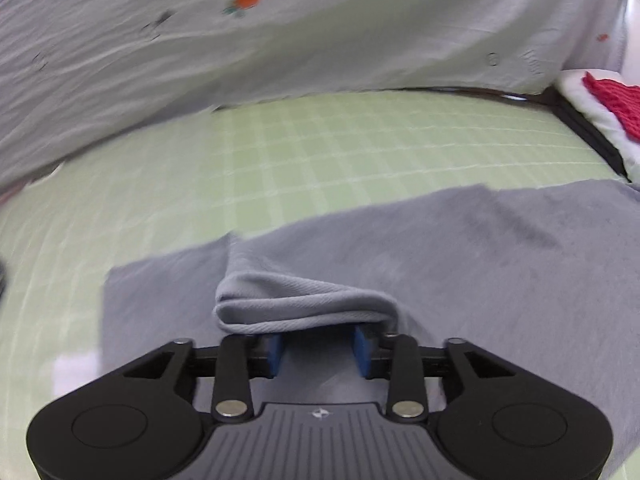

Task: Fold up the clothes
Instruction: 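Smooth the folded leg flat with the open left gripper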

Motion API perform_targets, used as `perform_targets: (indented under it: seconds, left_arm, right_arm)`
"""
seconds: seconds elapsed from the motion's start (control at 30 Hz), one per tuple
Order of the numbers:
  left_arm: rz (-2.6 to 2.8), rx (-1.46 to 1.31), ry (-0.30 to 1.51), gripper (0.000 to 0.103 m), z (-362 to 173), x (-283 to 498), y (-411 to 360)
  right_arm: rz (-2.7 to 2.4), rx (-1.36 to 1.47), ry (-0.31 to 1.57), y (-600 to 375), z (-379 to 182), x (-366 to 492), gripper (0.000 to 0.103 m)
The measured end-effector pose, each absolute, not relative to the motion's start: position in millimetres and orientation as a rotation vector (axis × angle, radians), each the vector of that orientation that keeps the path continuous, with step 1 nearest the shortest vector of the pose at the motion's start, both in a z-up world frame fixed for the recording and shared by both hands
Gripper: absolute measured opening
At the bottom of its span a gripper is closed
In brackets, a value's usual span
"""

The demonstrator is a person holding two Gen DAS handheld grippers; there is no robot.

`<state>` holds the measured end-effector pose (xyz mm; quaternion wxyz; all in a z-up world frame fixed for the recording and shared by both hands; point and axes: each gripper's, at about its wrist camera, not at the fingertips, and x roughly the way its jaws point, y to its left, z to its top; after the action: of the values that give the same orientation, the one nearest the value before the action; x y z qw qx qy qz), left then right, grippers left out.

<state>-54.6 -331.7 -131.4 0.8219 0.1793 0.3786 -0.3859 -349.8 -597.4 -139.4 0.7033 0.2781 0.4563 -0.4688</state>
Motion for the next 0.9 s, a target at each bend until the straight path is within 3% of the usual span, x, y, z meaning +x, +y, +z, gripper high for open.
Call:
perform_targets:
  seconds: [0.13,0.57,0.9]
  left_arm:
    - [-0.843,0.341,0.859,0.056,-132.8,-62.6,-349.5]
    - [-0.571,0.194,0.932,0.063,-111.1,-53.9,-286.6]
    - [-0.586,0.397,0.956,0.065,-126.9,-84.7,-292.0]
  right_arm:
    - [-1.019,0.603,1.025,-599.2,-140.2,-344.1,0.103]
    - [-0.974,0.621,0.998,-605.7,-143.2,-347.5,0.103]
    - [-0.96,0.613,0.976,-599.1,-142.2,-355.2,0.103]
